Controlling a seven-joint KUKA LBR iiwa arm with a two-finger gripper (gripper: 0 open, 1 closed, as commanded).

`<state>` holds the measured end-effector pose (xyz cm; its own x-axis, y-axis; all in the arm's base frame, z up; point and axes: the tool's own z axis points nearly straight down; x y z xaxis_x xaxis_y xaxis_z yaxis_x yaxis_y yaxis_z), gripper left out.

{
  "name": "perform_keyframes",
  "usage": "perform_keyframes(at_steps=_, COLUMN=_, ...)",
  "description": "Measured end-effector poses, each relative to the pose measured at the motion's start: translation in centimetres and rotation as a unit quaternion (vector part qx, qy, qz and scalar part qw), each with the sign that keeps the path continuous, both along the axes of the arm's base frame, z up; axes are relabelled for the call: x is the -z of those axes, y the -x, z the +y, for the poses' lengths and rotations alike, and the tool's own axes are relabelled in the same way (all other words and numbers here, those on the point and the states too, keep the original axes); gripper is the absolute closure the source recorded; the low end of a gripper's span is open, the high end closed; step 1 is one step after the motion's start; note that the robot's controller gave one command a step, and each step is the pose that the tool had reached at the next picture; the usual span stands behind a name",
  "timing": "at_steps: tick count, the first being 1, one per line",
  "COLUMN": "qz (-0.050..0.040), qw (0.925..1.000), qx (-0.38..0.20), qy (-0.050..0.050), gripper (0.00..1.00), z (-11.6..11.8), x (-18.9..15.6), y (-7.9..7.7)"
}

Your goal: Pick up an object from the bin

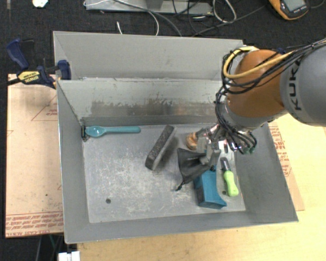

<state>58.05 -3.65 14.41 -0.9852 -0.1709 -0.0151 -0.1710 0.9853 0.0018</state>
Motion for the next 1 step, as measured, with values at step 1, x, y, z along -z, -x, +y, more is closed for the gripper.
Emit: perform_keyframes(at_steps=1, qz=0.0044, qw=1.0000, qx=-0.004, qy=-0.001, gripper=1.00, z=-0.11, x=-2.64, y=0.52)
